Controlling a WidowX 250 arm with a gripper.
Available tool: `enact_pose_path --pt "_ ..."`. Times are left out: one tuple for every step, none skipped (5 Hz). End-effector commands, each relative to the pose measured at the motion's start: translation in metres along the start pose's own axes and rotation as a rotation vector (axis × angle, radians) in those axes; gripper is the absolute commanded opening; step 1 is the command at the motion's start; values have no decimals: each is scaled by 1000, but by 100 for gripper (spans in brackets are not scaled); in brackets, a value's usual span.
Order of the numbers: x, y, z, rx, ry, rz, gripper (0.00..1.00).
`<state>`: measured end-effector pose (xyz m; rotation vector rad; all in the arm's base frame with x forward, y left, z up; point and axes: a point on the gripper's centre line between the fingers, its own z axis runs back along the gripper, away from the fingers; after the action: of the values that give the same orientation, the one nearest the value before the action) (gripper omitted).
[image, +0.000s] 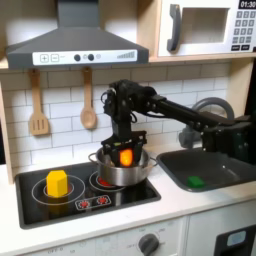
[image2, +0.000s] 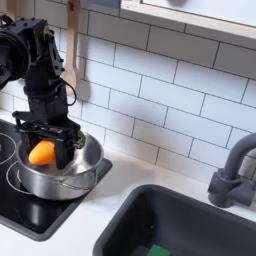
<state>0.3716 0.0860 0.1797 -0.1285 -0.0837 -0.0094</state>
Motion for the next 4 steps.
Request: enact_pose_path --pt "1 4 -4 -4 12 8 0" --pt "1 3 -7 -9 24 5 0" --pt "0 4 -11 -13 48 11 100" --pt "2 3 -6 -14 29 17 100"
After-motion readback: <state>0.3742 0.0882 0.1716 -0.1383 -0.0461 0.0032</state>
